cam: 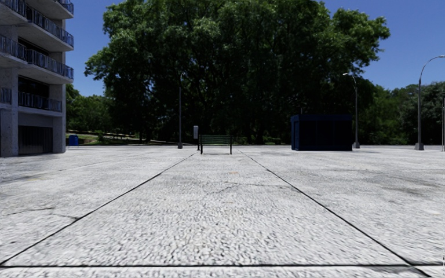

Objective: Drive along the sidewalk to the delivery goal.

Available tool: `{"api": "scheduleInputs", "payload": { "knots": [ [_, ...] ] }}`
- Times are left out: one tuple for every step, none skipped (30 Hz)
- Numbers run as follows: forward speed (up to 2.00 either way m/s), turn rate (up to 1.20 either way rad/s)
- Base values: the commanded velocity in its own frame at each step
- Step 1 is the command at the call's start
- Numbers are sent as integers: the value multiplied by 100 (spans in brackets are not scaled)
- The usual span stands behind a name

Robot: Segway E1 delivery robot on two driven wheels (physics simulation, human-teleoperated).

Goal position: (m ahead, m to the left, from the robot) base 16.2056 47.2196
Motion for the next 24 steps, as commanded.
{"api": "scheduleInputs", "payload": {
  "knots": [
    [149, 50],
    [149, 50],
    [149, 52],
    [150, 52],
    [153, 52],
    [153, 52],
    [157, 51],
    [165, 41],
    [165, 41],
    [168, 37],
    [169, 35],
    [170, 35],
    [170, 35],
    [170, 35],
    [170, 35],
    [170, 35],
    [170, 35],
    [170, 35],
    [171, 35],
    [177, 0],
    [186, 0],
    [191, 0],
    [191, 0],
    [200, 0]
  ]
}}
